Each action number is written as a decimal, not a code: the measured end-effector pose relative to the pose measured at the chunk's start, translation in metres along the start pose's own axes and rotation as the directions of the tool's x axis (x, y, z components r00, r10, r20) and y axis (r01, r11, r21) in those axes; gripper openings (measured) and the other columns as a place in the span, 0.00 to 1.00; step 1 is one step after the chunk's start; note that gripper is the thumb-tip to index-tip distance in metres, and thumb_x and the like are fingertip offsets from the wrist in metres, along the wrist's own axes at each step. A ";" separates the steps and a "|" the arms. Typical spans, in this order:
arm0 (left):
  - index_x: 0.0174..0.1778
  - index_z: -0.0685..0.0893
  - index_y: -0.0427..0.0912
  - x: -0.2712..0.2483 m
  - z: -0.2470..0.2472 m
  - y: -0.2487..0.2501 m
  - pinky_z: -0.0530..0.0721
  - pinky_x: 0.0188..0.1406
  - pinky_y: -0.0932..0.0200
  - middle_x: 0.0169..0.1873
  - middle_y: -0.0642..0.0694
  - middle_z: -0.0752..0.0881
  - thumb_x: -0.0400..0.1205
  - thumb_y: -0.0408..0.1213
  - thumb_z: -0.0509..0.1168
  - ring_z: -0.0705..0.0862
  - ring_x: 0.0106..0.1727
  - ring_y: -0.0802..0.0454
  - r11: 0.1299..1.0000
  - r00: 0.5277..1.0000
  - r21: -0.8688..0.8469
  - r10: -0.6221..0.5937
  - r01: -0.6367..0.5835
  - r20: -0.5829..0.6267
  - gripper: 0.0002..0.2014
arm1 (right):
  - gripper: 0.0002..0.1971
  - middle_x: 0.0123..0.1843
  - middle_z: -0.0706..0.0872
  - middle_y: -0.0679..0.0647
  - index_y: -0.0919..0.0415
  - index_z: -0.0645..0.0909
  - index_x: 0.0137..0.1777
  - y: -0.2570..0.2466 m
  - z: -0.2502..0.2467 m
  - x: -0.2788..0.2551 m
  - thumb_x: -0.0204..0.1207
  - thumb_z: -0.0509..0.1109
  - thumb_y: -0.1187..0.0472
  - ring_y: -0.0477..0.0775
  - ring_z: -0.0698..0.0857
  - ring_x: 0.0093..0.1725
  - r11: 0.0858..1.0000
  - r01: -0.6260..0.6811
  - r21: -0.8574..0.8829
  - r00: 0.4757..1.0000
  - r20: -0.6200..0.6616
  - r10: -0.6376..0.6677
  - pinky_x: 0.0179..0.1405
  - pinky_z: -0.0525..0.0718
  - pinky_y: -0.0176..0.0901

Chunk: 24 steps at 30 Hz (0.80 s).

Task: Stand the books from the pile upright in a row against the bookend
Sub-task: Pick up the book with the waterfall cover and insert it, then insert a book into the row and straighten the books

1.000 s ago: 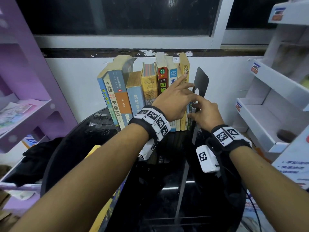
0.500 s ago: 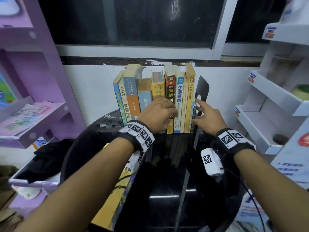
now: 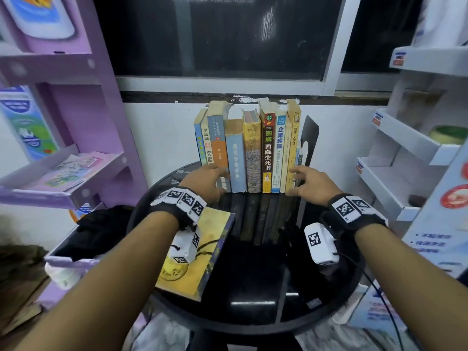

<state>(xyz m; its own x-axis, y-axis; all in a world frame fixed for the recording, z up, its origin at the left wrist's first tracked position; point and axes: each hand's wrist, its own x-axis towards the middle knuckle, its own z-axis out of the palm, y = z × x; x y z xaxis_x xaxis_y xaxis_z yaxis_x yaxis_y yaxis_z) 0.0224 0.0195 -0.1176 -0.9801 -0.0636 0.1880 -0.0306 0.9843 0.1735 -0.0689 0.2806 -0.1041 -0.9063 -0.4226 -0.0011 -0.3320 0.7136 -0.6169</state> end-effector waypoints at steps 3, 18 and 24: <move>0.69 0.77 0.48 -0.014 -0.001 -0.009 0.77 0.65 0.49 0.67 0.46 0.77 0.79 0.46 0.68 0.76 0.68 0.44 0.994 0.993 -0.041 -0.098 0.101 0.072 0.22 | 0.35 0.74 0.78 0.55 0.52 0.70 0.77 -0.013 0.011 -0.008 0.70 0.80 0.57 0.55 0.79 0.69 1.000 -0.016 0.019 0.997 0.074 0.014 0.68 0.80 0.52; 0.81 0.61 0.46 -0.080 0.000 -0.040 0.75 0.66 0.51 0.73 0.40 0.76 0.80 0.56 0.66 0.77 0.70 0.42 0.824 0.816 -0.239 -0.385 0.514 0.431 0.37 | 0.37 0.77 0.72 0.55 0.59 0.66 0.80 -0.090 0.103 -0.033 0.75 0.72 0.42 0.57 0.77 0.69 0.998 -0.006 -0.056 0.950 0.312 0.023 0.62 0.83 0.52; 0.81 0.59 0.49 -0.089 0.001 -0.052 0.75 0.69 0.49 0.75 0.40 0.74 0.76 0.58 0.69 0.76 0.71 0.42 0.811 0.789 -0.217 -0.405 0.544 0.462 0.40 | 0.43 0.80 0.70 0.55 0.61 0.65 0.81 -0.104 0.122 -0.031 0.71 0.74 0.39 0.58 0.74 0.74 0.991 0.003 -0.132 0.955 0.294 0.037 0.68 0.79 0.54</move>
<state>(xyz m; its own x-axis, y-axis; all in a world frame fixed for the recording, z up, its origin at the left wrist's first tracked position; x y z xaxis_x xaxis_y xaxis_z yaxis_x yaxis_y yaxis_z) 0.1107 -0.0254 -0.1445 -0.8515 -0.3732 -0.3682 -0.5149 0.7278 0.4530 0.0257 0.1515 -0.1355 -0.8007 -0.5419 -0.2553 -0.3660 0.7800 -0.5076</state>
